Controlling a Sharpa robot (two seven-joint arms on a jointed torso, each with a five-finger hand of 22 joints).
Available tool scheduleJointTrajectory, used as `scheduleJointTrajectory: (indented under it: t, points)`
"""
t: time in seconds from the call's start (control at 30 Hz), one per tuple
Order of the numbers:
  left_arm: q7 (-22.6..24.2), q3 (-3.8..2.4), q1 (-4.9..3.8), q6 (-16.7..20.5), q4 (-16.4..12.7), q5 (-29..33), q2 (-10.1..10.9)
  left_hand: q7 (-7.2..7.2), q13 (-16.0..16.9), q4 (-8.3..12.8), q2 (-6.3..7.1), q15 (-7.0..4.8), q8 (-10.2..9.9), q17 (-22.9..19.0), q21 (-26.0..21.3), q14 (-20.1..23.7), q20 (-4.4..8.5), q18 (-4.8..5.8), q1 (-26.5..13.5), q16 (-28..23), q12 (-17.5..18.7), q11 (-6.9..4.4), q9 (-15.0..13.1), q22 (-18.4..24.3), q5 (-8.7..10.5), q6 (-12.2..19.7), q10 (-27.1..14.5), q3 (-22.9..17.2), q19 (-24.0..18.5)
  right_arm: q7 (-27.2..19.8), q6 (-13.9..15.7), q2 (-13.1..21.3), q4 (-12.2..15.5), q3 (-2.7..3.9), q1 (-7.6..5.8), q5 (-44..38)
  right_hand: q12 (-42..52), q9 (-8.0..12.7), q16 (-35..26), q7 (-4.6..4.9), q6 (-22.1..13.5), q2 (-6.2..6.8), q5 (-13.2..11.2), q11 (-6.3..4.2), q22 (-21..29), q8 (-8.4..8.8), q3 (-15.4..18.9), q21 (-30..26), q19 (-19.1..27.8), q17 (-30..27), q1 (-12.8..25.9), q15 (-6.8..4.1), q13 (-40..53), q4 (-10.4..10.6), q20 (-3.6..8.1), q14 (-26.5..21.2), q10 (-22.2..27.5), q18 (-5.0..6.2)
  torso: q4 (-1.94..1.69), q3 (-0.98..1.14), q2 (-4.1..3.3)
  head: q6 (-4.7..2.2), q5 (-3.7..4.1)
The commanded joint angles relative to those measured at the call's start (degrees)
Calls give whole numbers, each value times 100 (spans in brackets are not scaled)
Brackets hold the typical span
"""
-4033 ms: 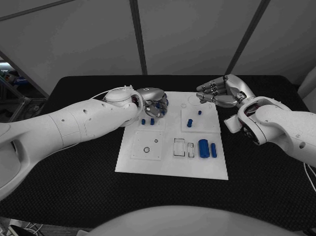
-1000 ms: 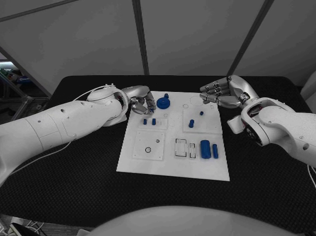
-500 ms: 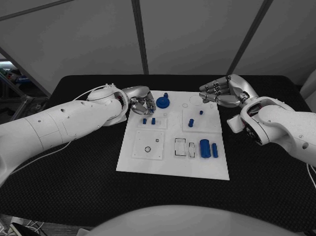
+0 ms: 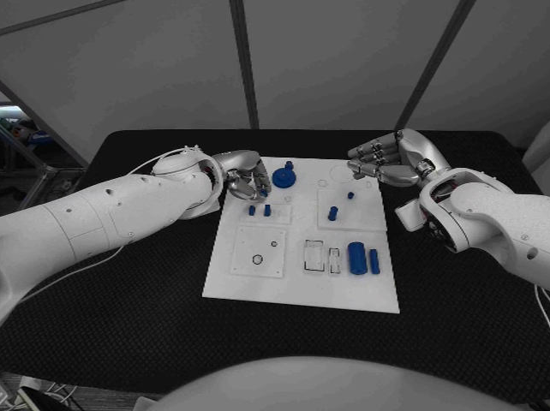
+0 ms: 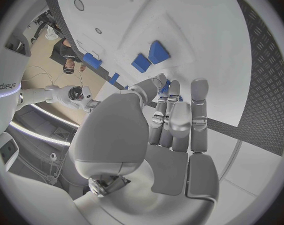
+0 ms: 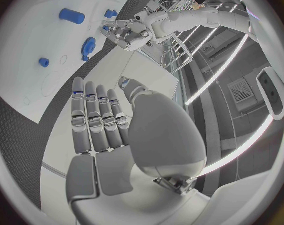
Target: Assemble the parts on the task board
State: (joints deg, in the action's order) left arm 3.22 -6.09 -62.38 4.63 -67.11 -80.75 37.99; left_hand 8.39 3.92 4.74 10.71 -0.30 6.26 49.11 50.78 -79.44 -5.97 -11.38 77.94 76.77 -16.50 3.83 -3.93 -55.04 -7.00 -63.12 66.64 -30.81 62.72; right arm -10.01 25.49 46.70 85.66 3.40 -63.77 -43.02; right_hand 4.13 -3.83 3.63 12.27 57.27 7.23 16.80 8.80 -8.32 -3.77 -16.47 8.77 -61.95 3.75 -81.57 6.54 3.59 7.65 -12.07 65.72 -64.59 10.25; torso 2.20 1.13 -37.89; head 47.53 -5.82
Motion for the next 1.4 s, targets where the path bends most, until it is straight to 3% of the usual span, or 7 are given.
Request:
scheduleJointTrajectory:
  t: [0.03,0.7,0.83,1.0,1.1,1.17,1.4]
  points:
    - [-21,-1,-5,-40,0,-13,2,9,-5,-7,-3,46,-94,-30,-37,2,-8,123,-65,-40,71,62,25,14,12,130,0,30,-51,-54,-18,-3,9,4,-8,-11,-12,-6,3,0,-7,-36,26,8,15,6,-6,-22,-30,-7,30,-9,-6,-30,1,-30,46,16,1,1,1,-4,-5]
    - [-40,-2,-5,64,-13,-13,83,2,-1,-8,72,38,-285,-193,-194,67,-15,94,-95,-101,353,45,35,80,8,809,12,67,-93,223,6,16,-105,4,-8,-332,-39,0,17,-12,-81,58,-29,43,74,13,8,-97,1,-9,1,26,-7,-168,-23,-130,279,5,1,-5,3,-3,0]
    - [4,-4,-5,156,-46,7,154,1,-3,-15,80,39,-281,-245,-239,84,-14,85,-105,-121,373,49,33,113,8,835,1,80,-119,496,-56,25,-201,4,-8,-903,66,-13,227,-79,-22,67,-111,-31,10,-12,18,63,-297,71,-83,-106,12,-334,92,255,211,32,-1,-9,3,-3,3]
    - [206,-35,-4,363,-123,358,321,17,-26,-29,85,100,-228,-815,-319,307,-53,95,-111,-371,568,132,5,136,0,726,-241,92,-164,843,-198,32,-347,5,-9,-1994,382,-54,752,-266,304,48,-161,-272,-326,-130,84,675,-1014,379,-139,-469,46,-521,451,1188,-276,8,-7,-7,5,-24,16]
    - [394,-73,-4,534,-164,978,447,42,-16,-32,68,109,-177,-1496,-388,567,-68,91,-104,-687,583,149,-12,159,0,556,-210,74,-218,1053,-305,26,-409,5,-9,-2770,435,-49,1130,-343,444,36,-163,-367,-616,-152,99,1123,-1298,662,-131,-617,33,-592,623,1634,-419,-6,-6,-4,12,-33,27]
    - [544,-104,-5,641,-188,1487,526,41,4,-40,29,102,-126,-1348,-405,498,-68,86,-99,-639,535,136,-27,164,2,423,-94,55,-217,1187,-374,20,-422,5,-8,-3255,434,-38,1407,-375,508,36,-161,-410,-820,-143,66,1415,-1384,887,-106,-678,27,-610,694,1821,-485,-15,2,1,7,-57,38]
    - [1244,-157,-6,867,-445,4346,913,49,38,-60,-43,78,-9,-2006,-513,741,-50,87,-130,-974,408,96,-41,195,3,88,149,69,-302,1700,-668,-51,-429,6,-8,-4727,285,-20,2819,-464,652,166,-159,-501,-2203,-71,-204,3006,-1598,1905,68,-795,27,-561,817,2055,-558,-112,-3,5,9,-178,265]
